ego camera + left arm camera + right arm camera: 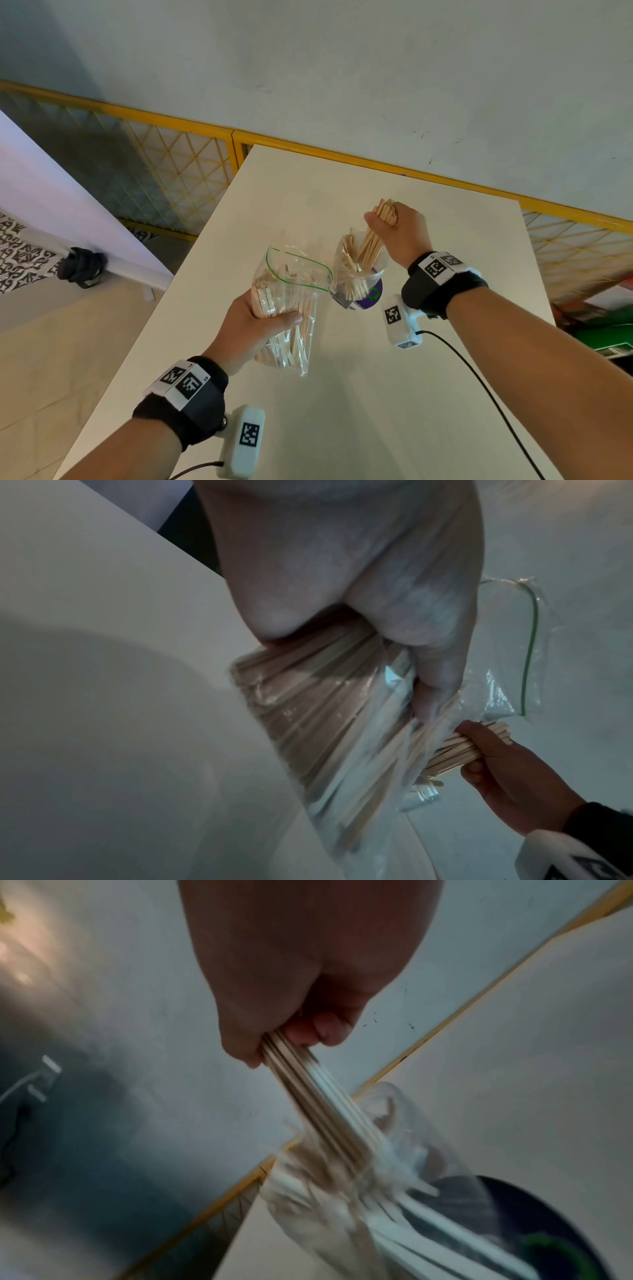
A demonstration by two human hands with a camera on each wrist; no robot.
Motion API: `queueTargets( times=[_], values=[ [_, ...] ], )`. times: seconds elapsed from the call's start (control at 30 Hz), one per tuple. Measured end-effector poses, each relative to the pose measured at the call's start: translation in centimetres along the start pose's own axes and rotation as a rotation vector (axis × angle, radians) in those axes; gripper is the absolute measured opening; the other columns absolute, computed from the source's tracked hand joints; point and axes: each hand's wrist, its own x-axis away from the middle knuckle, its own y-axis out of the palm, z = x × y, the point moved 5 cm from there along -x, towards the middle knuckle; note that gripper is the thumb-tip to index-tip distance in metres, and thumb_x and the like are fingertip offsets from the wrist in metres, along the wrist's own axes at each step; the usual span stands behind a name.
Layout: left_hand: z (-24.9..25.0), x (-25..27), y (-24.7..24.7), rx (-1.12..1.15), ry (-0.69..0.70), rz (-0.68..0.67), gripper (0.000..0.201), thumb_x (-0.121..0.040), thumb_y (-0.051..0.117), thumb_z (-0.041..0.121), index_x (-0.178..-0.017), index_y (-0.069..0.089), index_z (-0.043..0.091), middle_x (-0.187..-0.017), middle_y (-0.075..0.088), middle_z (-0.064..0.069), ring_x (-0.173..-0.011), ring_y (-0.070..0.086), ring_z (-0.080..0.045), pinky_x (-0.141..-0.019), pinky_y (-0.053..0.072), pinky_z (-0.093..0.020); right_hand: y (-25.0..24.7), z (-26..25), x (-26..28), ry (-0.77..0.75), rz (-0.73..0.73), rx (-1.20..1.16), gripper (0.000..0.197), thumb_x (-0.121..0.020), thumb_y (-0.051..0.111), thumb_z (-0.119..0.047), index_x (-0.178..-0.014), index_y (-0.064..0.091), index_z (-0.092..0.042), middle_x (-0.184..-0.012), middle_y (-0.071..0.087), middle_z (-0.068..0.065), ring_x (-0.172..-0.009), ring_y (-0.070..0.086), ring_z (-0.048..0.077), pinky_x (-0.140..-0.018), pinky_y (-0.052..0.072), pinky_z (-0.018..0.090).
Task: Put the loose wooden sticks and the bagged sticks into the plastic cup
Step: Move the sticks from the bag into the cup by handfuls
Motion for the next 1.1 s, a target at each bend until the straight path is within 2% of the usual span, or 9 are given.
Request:
queueTargets(
  times=[0.1, 0.2, 0.27, 0.33, 0.43, 0.67, 0.87, 1.0, 1.1],
  values=[
    [0.0, 0.0, 0.0, -0.005, -0.006, 0.003, 0.032, -0.078, 0.082, 0.0, -0.108, 0.074, 0.006, -0.099, 0.08, -0.012, -0.098, 0.076, -0.032, -0.089, 0.061, -0.045, 0.9, 0.6, 0.8, -0.014, -0.055, 0.084, 0.031, -0.087, 0.063, -0.036, -0.074, 0.054, -0.009, -0.068, 0.055, 0.001, -0.062, 0.049, 0.018, -0.057, 0.036, 0.027],
    [0.0, 0.2, 0.0, -0.013, -0.01, -0.005, 0.033, -0.077, 0.083, 0.002, -0.109, 0.074, 0.005, -0.1, 0.08, -0.012, -0.097, 0.076, -0.03, -0.086, 0.061, -0.039, 2.6, 1.6, 1.5, 0.032, -0.257, 0.166, 0.037, -0.087, 0.062, -0.035, -0.058, 0.046, -0.019, -0.057, 0.051, -0.003, -0.059, 0.049, 0.018, -0.052, 0.033, 0.026],
    [0.0, 0.3, -0.2, -0.007, -0.011, -0.003, 0.033, -0.076, 0.085, 0.004, -0.107, 0.074, 0.006, -0.098, 0.081, -0.011, -0.096, 0.077, -0.028, -0.084, 0.061, -0.036, 2.9, 2.0, 1.4, 0.069, -0.255, 0.16, 0.037, -0.084, 0.065, -0.036, -0.057, 0.046, -0.02, -0.057, 0.05, -0.005, -0.059, 0.049, 0.018, -0.051, 0.032, 0.026],
    [0.0, 0.4, -0.3, -0.006, -0.011, 0.001, 0.032, -0.076, 0.085, 0.004, -0.106, 0.075, 0.007, -0.098, 0.081, -0.01, -0.096, 0.077, -0.028, -0.085, 0.061, -0.037, 3.1, 1.9, 1.0, 0.078, -0.258, 0.197, 0.028, -0.08, 0.069, -0.042, -0.073, 0.057, -0.019, -0.07, 0.056, -0.004, -0.068, 0.052, 0.017, -0.056, 0.036, 0.026],
    [0.1, 0.4, -0.4, -0.005, -0.008, -0.003, 0.032, -0.077, 0.083, 0.002, -0.108, 0.074, 0.007, -0.1, 0.081, -0.01, -0.096, 0.077, -0.026, -0.087, 0.06, -0.038, 3.4, 1.8, 0.7, 0.121, -0.29, 0.243, 0.045, -0.074, 0.073, -0.049, -0.106, 0.062, -0.019, -0.095, 0.06, -0.004, -0.085, 0.056, 0.017, -0.071, 0.043, 0.029],
    [0.5, 0.7, -0.4, 0.011, 0.001, 0.008, 0.032, -0.078, 0.082, 0.001, -0.109, 0.074, 0.005, -0.1, 0.08, -0.012, -0.095, 0.077, -0.025, -0.081, 0.061, -0.031, 2.4, -0.3, 1.6, 0.012, -0.226, 0.167, 0.043, -0.086, 0.062, -0.045, -0.124, 0.059, -0.024, -0.128, 0.061, -0.003, -0.115, 0.057, 0.019, -0.09, 0.04, 0.025],
    [0.5, 1.1, 0.4, 0.02, 0.009, 0.007, 0.031, -0.079, 0.082, 0.002, -0.109, 0.073, 0.004, -0.102, 0.078, -0.017, -0.089, 0.076, -0.019, -0.079, 0.061, -0.028, 0.4, -5.2, 4.8, -0.249, -0.112, 0.086, 0.029, -0.086, 0.063, -0.037, -0.115, 0.064, -0.03, -0.132, 0.054, -0.014, -0.08, 0.054, 0.005, -0.082, 0.05, 0.028],
    [0.8, 1.3, 1.2, -0.014, 0.026, -0.014, 0.031, -0.079, 0.082, 0.003, -0.109, 0.073, 0.003, -0.102, 0.079, -0.015, -0.088, 0.076, -0.016, -0.075, 0.06, -0.023, -0.1, -5.3, 5.2, -0.169, -0.102, 0.114, 0.022, -0.087, 0.062, -0.033, -0.107, 0.067, -0.025, -0.122, 0.058, -0.007, -0.074, 0.056, 0.007, -0.076, 0.049, 0.024],
    [1.1, 1.3, 1.7, -0.019, 0.038, -0.037, 0.032, -0.079, 0.082, 0.003, -0.11, 0.073, 0.005, -0.101, 0.08, -0.011, -0.087, 0.076, -0.012, -0.072, 0.057, -0.019, -0.3, -6.5, 6.1, -0.182, -0.147, 0.001, 0.011, -0.088, 0.062, -0.024, -0.096, 0.069, -0.024, -0.101, 0.066, -0.01, -0.063, 0.054, 0.002, -0.065, 0.043, 0.01]
  ],
)
